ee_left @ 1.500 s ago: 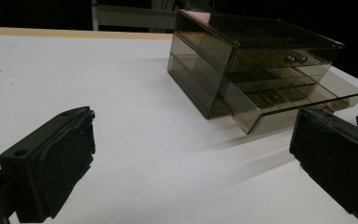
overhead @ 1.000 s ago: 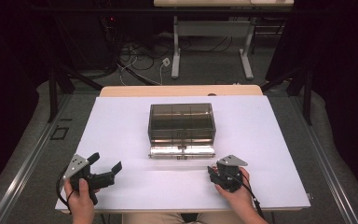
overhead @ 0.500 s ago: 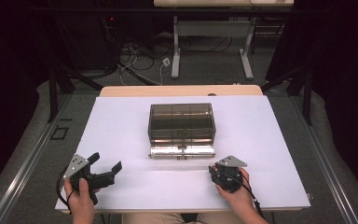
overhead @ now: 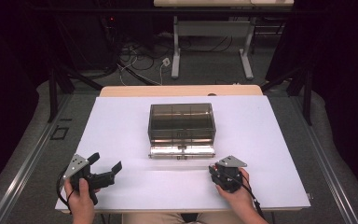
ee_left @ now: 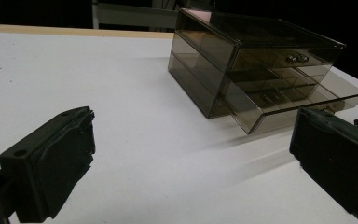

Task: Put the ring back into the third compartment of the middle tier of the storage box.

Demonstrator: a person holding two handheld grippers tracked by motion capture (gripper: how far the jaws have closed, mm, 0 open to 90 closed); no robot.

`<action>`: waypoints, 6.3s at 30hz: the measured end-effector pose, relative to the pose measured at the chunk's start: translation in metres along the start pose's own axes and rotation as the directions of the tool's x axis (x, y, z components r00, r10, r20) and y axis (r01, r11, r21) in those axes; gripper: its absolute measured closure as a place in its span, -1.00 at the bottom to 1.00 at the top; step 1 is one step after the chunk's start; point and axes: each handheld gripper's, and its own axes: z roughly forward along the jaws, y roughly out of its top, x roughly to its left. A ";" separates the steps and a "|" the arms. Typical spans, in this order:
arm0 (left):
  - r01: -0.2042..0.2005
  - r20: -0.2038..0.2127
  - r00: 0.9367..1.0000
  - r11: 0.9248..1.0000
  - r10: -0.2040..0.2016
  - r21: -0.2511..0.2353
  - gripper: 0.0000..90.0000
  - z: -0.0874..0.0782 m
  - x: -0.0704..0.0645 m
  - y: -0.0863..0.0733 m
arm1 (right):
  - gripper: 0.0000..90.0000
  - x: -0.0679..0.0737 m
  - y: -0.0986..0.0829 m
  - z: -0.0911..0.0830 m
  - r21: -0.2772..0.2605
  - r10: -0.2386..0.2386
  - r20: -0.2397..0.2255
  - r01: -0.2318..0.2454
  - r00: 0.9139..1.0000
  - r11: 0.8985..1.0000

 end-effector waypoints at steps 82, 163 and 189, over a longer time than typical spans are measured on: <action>0.001 0.004 1.000 1.000 -0.001 0.003 -1.00 0.000 0.000 0.000 | 0.54 0.003 0.053 -0.048 -0.209 -0.004 -0.069 -0.011 0.998 0.978; 0.003 0.012 1.000 1.000 -0.003 0.005 -1.00 0.001 0.002 -0.001 | 0.53 -0.002 0.081 0.024 -0.022 -0.001 -0.100 -0.001 0.995 1.000; 0.005 0.014 1.000 1.000 -0.005 0.006 -1.00 0.001 0.002 -0.001 | 0.17 -0.005 0.082 0.025 -0.035 0.034 -0.125 -0.039 0.992 0.999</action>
